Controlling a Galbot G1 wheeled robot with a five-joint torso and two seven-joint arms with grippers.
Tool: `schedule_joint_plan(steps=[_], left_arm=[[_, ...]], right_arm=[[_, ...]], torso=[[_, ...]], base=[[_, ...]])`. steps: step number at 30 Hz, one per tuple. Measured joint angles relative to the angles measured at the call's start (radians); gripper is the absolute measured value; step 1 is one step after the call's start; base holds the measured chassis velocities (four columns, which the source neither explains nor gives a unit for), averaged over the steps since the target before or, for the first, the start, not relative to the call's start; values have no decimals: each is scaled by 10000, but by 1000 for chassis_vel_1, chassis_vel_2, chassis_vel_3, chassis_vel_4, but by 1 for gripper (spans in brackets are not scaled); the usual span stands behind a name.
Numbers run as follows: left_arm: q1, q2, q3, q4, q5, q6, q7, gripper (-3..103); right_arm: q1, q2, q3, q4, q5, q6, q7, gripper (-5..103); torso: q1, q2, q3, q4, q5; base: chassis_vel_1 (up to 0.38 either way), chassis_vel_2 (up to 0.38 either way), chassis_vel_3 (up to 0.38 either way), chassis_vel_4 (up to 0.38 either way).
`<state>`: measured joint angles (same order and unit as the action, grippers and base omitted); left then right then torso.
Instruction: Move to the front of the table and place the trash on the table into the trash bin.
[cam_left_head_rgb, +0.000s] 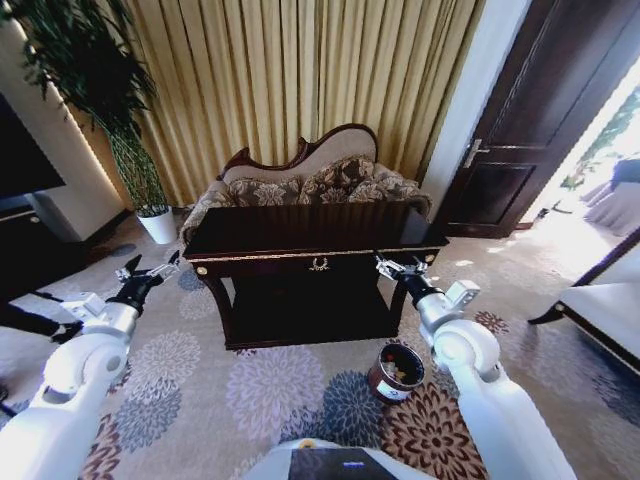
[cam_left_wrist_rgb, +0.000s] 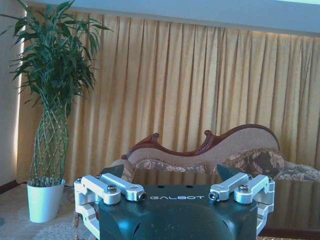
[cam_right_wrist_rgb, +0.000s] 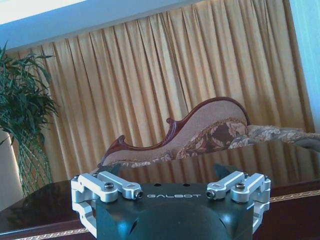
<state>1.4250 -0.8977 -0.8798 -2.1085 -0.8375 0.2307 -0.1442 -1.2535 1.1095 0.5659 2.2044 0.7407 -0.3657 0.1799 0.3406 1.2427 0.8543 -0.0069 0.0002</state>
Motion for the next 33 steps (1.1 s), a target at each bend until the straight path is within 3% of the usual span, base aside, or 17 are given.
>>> schedule_joint_plan(steps=[33], left_arm=[[240, -217, -134, -359, 21, -170, 383, 100]], right_arm=[[-63, -25, 331, -20, 3, 14, -53, 100]], torso=[[-2, 1, -2, 1, -1]], base=[[86, -106, -86, 104]])
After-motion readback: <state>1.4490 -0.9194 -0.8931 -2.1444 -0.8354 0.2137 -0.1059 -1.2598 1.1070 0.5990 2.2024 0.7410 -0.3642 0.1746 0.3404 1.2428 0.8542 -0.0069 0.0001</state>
